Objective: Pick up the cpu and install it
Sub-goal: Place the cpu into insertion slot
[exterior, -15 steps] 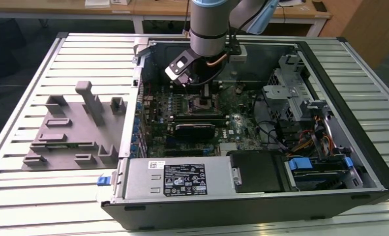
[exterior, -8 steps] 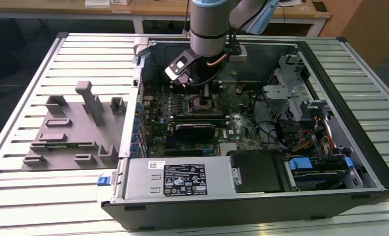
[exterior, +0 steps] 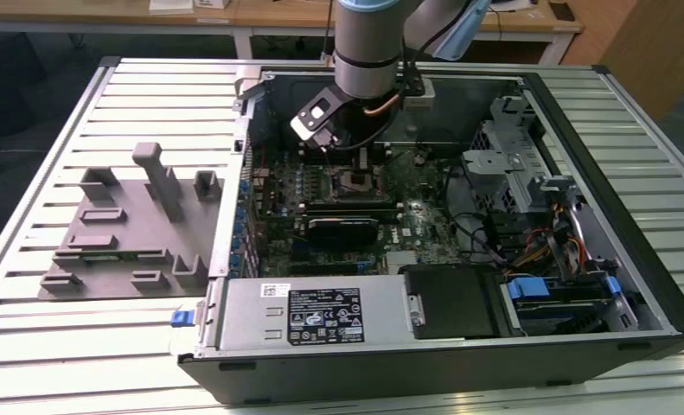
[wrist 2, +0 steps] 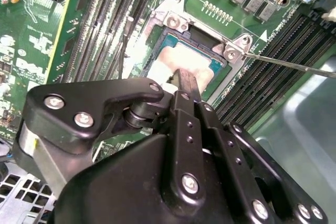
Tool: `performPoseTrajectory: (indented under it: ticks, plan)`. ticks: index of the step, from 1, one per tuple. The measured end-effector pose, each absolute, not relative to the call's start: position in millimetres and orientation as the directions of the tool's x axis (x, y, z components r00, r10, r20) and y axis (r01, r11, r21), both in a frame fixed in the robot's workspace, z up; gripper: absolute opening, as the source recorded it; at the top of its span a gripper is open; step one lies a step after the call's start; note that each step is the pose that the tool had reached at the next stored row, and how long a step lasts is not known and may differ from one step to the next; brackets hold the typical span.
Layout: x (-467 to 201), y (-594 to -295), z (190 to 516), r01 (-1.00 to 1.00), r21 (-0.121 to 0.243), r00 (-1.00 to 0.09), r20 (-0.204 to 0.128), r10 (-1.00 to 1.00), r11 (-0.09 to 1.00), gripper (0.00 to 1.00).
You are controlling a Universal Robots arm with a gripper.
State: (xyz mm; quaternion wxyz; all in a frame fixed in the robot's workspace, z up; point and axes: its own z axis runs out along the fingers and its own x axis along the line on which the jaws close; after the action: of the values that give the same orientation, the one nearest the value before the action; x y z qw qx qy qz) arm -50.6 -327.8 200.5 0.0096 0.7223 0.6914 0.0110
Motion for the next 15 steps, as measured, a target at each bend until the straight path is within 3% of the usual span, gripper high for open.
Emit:
performPoseTrajectory:
  ticks: [15]
  plan:
    - [-51,-328,236,0.999,0.031,0.044,0.002,0.999,-0.044,0.11]
